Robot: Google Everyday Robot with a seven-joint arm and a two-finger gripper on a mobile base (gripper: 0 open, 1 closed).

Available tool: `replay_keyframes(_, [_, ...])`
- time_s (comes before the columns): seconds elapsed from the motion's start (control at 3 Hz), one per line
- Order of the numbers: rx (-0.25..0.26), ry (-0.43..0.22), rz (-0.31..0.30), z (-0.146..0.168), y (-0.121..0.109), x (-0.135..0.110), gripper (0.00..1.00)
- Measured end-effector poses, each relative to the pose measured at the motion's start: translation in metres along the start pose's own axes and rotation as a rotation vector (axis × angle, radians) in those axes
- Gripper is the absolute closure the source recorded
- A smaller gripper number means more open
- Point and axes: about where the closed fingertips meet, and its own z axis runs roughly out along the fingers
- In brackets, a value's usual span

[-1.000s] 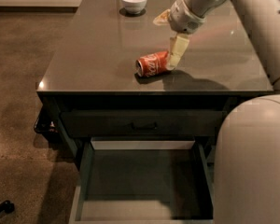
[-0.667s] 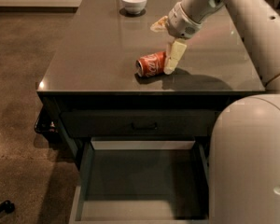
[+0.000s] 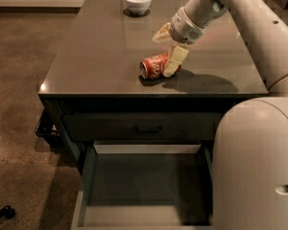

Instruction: Place coke can into middle drawer

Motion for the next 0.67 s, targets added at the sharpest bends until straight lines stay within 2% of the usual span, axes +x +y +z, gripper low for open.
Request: replay_keyframes(0.67, [0.000,0.000,0.000,0.0000,0.0000,0.0000,0.65])
